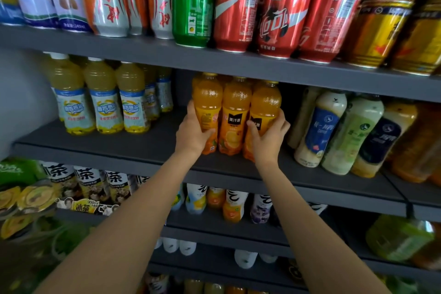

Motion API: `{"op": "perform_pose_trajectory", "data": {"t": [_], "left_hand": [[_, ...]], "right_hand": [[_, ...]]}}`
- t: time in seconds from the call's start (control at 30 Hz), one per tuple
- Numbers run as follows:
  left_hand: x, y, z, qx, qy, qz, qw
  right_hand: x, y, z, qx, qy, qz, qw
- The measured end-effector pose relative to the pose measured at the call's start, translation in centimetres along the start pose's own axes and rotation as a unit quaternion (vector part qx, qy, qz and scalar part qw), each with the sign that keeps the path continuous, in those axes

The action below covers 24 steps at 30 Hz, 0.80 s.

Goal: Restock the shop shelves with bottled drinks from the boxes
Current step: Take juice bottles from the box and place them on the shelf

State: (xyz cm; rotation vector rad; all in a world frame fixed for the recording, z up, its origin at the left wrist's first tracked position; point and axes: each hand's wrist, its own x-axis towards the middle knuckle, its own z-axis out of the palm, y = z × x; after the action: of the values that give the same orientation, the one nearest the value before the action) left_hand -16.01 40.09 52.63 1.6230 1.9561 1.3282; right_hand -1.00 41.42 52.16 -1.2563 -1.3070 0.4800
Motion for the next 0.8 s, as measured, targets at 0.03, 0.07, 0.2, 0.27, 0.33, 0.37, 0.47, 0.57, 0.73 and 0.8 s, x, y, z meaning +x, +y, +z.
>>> {"op": "perform_pose_trajectory", "data": {"t": [0.03, 0.07, 0.2, 0.27, 0.33, 0.37, 0.47, 0.57, 0.73, 0.8], "left_hand": [[-0.1, 0.0, 0.3, -0.001, 0.006, -0.007, 1.0], [-0.4, -0.1, 0.5, -0.004, 0.007, -0.014, 1.0], [-3.9, -1.8, -0.2, -0.047, 0.052, 0.002, 0.998], [-6.3, -3.8, -1.9, -0.048, 0.113, 0.026, 0.992], [-9.0, -6.9, -3.9, -0.044, 0.164, 0.013, 0.985], [-10.4, -8.8, -5.0, -0.039, 0.183, -0.01, 0.982], [-15.3, -15.3, -8.8, 0.001, 0.215, -0.113, 0.97], [-21.9, -22.6, -13.9, 0.038, 0.248, -0.212, 0.945], [-35.9, -33.7, -22.6, 0.088, 0.25, -0.434, 0.861], [-41.0, -37.0, -24.8, 0.103, 0.197, -0.51, 0.831]], "right_hand": [[0.3, -0.1, 0.1, -0.003, 0.001, 0.011, 1.0], [0.4, -0.2, 0.1, -0.009, 0.005, 0.025, 1.0], [-1.6, -1.3, -0.1, -0.035, 0.1, -0.009, 0.994], [-4.1, -2.4, 0.5, -0.025, 0.133, -0.091, 0.987], [-7.3, -3.5, 2.0, -0.004, 0.112, -0.157, 0.981], [-9.0, -4.1, 3.2, 0.007, 0.085, -0.18, 0.98], [-14.8, -5.6, 8.0, 0.004, -0.02, -0.226, 0.974], [-22.3, -6.1, 12.9, -0.013, -0.134, -0.241, 0.961], [-37.2, -2.3, 19.5, -0.093, -0.387, -0.192, 0.897], [-43.0, 1.1, 21.6, -0.16, -0.489, -0.168, 0.841]]}}
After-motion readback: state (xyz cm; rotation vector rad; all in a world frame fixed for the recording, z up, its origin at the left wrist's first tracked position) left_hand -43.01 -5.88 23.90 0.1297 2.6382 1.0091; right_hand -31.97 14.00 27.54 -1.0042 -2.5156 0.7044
